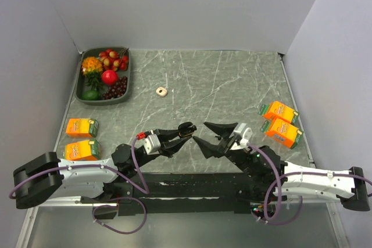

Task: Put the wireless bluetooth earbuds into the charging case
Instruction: Adjust the earbud with the charging case.

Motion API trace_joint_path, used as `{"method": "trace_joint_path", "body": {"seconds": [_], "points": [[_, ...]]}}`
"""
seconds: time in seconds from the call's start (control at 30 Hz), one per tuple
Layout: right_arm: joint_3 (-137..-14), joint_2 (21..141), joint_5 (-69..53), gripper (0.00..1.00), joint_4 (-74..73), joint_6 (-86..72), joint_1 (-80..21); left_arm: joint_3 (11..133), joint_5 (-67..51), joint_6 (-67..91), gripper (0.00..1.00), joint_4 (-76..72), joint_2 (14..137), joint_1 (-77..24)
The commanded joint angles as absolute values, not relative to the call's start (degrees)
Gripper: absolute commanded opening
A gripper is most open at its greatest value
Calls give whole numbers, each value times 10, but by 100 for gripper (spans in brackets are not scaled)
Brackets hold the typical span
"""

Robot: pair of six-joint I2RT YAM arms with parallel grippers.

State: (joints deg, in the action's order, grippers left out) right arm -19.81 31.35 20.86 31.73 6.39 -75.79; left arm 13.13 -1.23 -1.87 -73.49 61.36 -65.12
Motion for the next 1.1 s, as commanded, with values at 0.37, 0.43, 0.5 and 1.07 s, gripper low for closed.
{"method": "trace_joint_path", "body": {"seconds": [0.37,0.43,0.5,1.07], "points": [[-352,368,351,0,144,1,-760,127,-17,-5,1,-1034,621,-653],[-361,393,349,0,110,1,-760,127,-15,-4,1,-1033,619,-653],[-380,409,350,0,81,-25,-760,124,-15,-5,1,-1027,613,-654],[-394,423,338,0,25,-66,-761,109,-2,-6,1,-1041,617,-654]]}}
